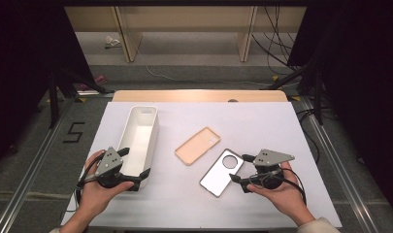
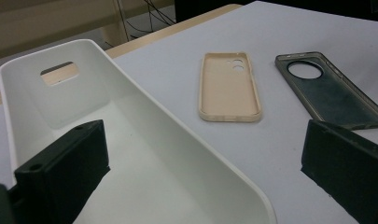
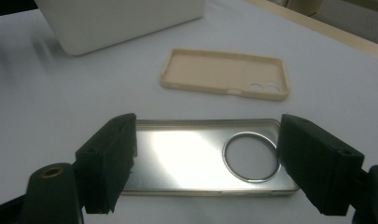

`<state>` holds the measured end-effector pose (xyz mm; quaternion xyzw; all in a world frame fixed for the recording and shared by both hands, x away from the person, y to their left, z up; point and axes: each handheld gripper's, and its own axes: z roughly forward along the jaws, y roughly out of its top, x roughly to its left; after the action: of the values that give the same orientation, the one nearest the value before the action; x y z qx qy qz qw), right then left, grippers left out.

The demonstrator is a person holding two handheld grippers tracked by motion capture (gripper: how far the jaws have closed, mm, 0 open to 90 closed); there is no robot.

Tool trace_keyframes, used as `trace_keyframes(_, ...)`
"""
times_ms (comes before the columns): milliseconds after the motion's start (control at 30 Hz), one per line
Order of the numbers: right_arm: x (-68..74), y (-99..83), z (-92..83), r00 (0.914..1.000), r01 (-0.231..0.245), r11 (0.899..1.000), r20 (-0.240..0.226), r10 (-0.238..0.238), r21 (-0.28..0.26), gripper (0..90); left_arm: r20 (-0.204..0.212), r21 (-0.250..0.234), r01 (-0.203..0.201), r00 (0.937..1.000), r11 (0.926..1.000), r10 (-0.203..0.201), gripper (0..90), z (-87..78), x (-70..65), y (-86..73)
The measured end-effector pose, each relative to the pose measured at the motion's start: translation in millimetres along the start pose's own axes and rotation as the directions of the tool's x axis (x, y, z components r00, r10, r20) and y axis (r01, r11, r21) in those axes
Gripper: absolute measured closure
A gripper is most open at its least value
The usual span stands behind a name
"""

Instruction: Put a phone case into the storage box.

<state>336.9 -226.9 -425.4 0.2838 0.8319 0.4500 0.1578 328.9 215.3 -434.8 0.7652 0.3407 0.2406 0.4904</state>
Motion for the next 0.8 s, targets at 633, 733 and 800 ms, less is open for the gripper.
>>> trace_keyframes(633,6.4,8.2,15.1,0.9963,0.031,0.997,-0.082,-0.025,0.073,88.4,0.01,0.001,-0.002,1.0,1.0,0.002,0.4,1.2,-1.3,0.2)
trace_keyframes(733,9.3,10.4,25.5,0.9956,0.031,0.991,-0.092,-0.019,0.13,90.0,0.011,0.0,-0.001,0.9999,1.0,0.001,0.5,1.2,-1.3,0.1)
trace_keyframes(800,11.5,10.8,34.1,0.9946,0.023,0.983,-0.104,-0.003,0.184,90.0,0.012,0.0,0.002,0.9999,1.0,-0.002,0.6,1.4,-1.4,0.1)
